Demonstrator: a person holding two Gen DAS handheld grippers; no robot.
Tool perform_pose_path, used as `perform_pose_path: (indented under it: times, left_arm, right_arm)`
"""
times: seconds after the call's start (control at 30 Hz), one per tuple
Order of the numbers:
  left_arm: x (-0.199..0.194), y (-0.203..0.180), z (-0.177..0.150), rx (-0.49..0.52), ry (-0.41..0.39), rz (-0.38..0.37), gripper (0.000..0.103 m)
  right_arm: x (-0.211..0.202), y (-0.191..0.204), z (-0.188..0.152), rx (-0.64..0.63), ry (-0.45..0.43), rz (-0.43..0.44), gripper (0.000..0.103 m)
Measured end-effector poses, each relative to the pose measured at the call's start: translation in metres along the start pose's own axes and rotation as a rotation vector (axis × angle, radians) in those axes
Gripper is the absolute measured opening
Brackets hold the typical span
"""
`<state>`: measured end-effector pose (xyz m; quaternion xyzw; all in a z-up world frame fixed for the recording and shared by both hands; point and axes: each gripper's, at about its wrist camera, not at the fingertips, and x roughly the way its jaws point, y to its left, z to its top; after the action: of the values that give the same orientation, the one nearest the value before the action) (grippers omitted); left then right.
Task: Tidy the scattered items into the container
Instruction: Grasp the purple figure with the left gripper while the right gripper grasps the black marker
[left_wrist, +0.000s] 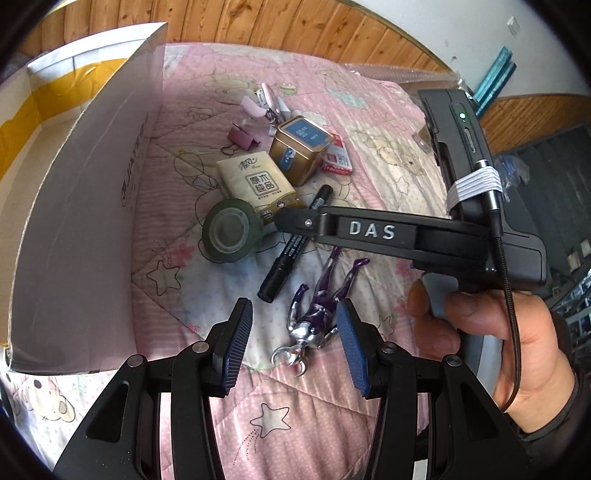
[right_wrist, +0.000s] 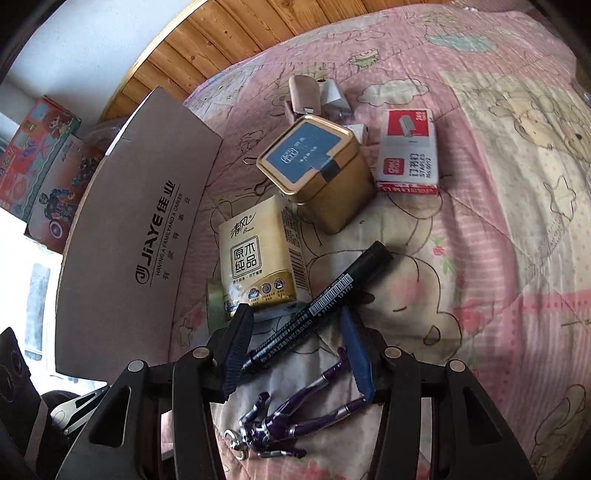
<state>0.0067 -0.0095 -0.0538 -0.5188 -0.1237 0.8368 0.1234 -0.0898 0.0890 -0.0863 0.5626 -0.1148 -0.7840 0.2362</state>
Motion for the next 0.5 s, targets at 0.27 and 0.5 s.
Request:
perform_pose_path:
  times: [0.27,0.5]
  left_arm:
    - [0.008,-0.011,0.003,0.043,0.002,-0.013,0.05]
    - [0.013,-0.024,0.005,0.081,0.01,-0.05,0.05]
  right_arm:
    - [0.003,0.008,0.005,-0.122,-0.016,-0.148,0.022]
    - [-0.01,-0.023,0.016,-0.055,-0.041,-0.196,0.016]
